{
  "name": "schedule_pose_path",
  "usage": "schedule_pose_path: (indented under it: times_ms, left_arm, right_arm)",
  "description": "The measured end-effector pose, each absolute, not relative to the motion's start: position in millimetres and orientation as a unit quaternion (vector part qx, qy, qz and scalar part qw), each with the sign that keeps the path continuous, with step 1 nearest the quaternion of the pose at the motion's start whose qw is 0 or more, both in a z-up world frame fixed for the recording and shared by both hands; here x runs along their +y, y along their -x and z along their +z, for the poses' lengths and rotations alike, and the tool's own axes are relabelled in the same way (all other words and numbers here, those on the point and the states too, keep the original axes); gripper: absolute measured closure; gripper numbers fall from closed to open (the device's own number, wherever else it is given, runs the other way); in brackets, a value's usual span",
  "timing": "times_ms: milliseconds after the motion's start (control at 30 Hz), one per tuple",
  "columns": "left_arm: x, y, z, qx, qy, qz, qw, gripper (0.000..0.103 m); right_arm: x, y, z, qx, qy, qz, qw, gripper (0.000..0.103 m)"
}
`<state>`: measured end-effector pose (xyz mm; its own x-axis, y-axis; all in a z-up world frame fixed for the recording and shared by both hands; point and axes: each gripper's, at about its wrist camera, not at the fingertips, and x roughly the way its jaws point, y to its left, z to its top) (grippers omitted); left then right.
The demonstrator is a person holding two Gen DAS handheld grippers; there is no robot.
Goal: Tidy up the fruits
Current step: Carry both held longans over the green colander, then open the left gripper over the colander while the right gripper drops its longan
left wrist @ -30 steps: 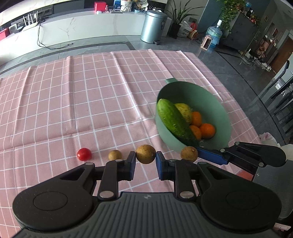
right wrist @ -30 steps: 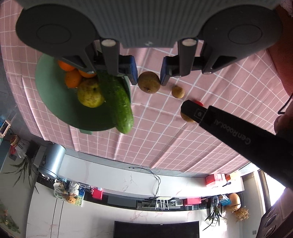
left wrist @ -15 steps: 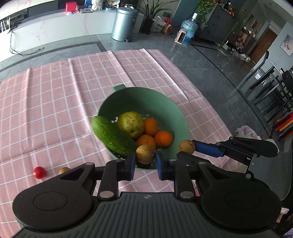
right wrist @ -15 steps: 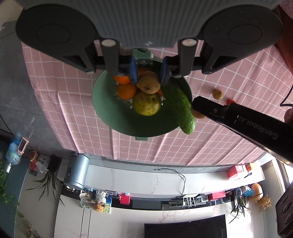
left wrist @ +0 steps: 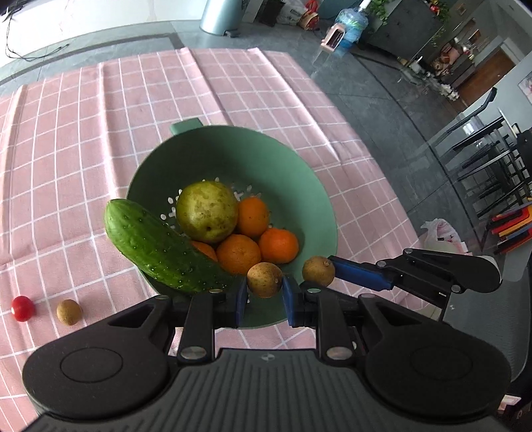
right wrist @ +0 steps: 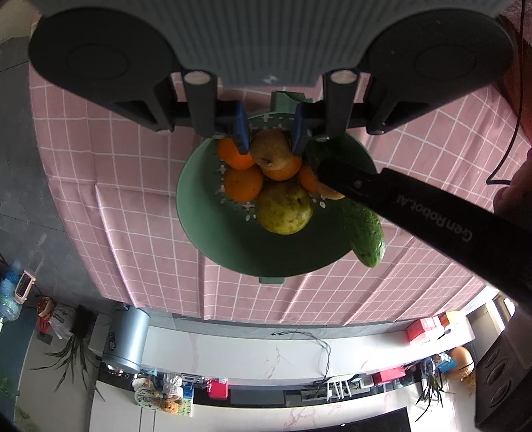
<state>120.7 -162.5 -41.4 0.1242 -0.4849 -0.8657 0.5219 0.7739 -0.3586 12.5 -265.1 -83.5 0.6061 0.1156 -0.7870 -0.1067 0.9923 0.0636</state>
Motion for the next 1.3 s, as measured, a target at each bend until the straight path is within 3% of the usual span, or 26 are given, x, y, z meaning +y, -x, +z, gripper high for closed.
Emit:
schedule_pose_path:
  times_ms: [533, 833, 933, 1133, 1300]
  left_arm:
    - [-167, -136, -67, 0.618, 0.032, -0.310, 0.722, 0.077]
    - [-154, -127, -50, 0.605, 0.032, -0.311, 0.733, 0.066]
    - [-145, -121, -38, 0.592, 0.027, -0.309, 0.744, 0.066]
    - [-123, -107, -11, 0.561, -0.003, -0.298, 0.772, 0.066]
    - [-101, -88, 14, 0.507, -0.045, -0.287, 0.811, 0.065]
  right_arm:
    - [-268, -36, -98, 0.490, 0.008, 0.098, 0.866, 0.080]
    - [-266, -32, -93, 0.485, 0.002, 0.087, 0.870, 0.079]
    - [-264, -27, -88, 0.477, -0.003, 0.084, 0.875, 0.068]
    - [-256, -14, -75, 0.459, -0.024, 0.075, 0.885, 0.068]
    - [-243, 0, -60, 0.434, -0.051, 0.065, 0.897, 0.060]
